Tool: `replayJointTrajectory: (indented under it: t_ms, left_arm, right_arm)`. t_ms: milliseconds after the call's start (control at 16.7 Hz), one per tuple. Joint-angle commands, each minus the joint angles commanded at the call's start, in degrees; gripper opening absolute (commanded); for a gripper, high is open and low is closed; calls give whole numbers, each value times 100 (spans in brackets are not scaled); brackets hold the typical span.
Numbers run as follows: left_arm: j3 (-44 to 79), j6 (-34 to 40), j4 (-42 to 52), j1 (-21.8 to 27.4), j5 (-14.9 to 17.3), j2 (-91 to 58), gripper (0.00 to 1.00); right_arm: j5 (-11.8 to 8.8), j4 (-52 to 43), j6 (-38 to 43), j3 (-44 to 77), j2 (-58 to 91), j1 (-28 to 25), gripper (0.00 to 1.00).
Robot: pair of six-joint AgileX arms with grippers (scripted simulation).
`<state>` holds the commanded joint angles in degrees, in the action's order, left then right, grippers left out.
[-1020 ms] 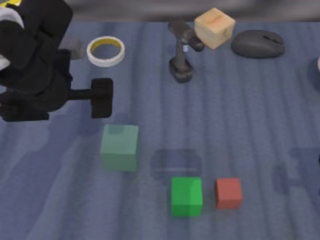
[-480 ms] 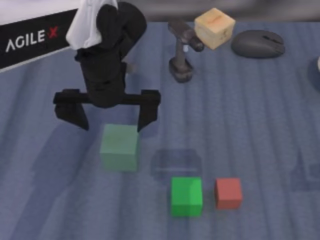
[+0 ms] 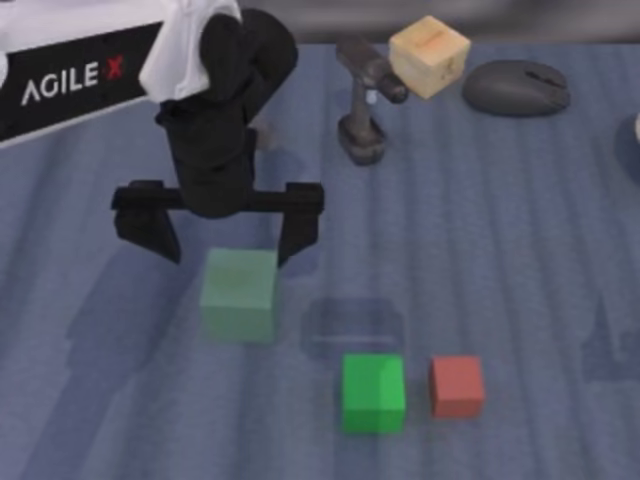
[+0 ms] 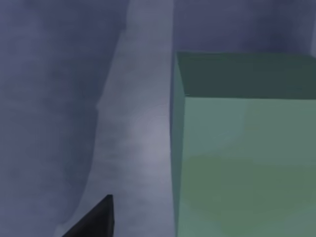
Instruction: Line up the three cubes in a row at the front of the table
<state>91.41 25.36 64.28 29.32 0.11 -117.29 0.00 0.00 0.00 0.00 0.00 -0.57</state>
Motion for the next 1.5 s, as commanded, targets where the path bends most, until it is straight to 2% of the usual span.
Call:
replayJointTrajectory:
  t_ms: [420,720,1500]
  left_arm:
    - [-927,-11,-1534,5,3,-557,100]
    - [-1047,-10,-1700,7,4,-637,100]
    - [-1047,-10,-1700,7,4,-637,2]
  right_arm:
    - [0,0,0,0,0,0,100]
    - [0,0,0,0,0,0,100]
    - [0,0,0,0,0,0,100]
